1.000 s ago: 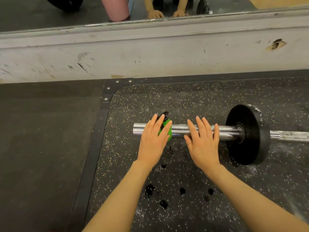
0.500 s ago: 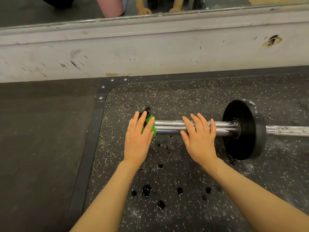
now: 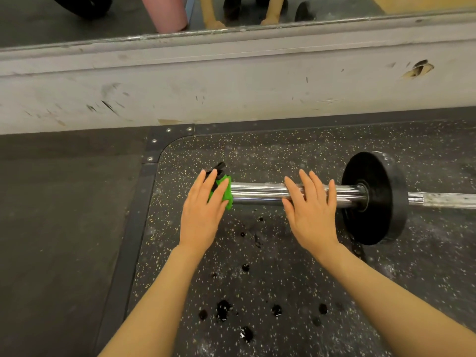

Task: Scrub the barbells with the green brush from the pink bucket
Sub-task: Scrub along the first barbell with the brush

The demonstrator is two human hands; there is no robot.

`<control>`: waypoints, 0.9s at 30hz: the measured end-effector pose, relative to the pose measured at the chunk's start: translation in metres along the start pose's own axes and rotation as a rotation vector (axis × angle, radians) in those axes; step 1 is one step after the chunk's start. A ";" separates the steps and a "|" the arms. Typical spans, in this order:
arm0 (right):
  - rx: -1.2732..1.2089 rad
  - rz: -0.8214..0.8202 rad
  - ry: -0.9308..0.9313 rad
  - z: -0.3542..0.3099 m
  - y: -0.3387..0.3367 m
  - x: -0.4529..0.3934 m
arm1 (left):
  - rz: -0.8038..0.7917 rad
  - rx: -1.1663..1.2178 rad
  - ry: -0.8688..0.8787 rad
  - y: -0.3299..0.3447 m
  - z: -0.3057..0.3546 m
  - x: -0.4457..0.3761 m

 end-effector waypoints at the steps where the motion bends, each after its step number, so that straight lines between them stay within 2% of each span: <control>1: -0.010 0.004 0.004 0.001 0.001 0.001 | 0.016 0.003 -0.007 0.001 0.001 0.001; 4: -0.048 0.000 0.010 0.001 0.005 0.000 | 0.067 0.017 -0.015 0.007 0.012 0.001; 10: -0.048 -0.008 0.014 0.005 0.007 -0.013 | 0.042 -0.018 0.122 0.028 0.057 -0.017; 16: -0.059 -0.063 0.019 0.009 0.008 -0.030 | -0.013 -0.047 0.140 0.032 0.048 -0.032; 22: -0.100 -0.082 0.016 0.011 0.006 -0.038 | 0.035 -0.026 -0.005 0.021 -0.002 -0.026; 25: -0.101 -0.094 0.023 0.011 0.007 -0.040 | 0.046 0.000 -0.070 0.023 0.004 -0.029; 27: -0.094 -0.103 0.026 0.011 0.007 -0.042 | 0.038 0.013 -0.032 0.028 0.022 -0.034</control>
Point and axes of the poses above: each hand's wrist, its own x-axis away from the middle knuckle, its own y-axis out of the palm, z = x × y, the point moved 5 cm from there along -x, towards the middle knuckle, and after that the axes turned 6 degrees about -z, right-handed, at the moved point
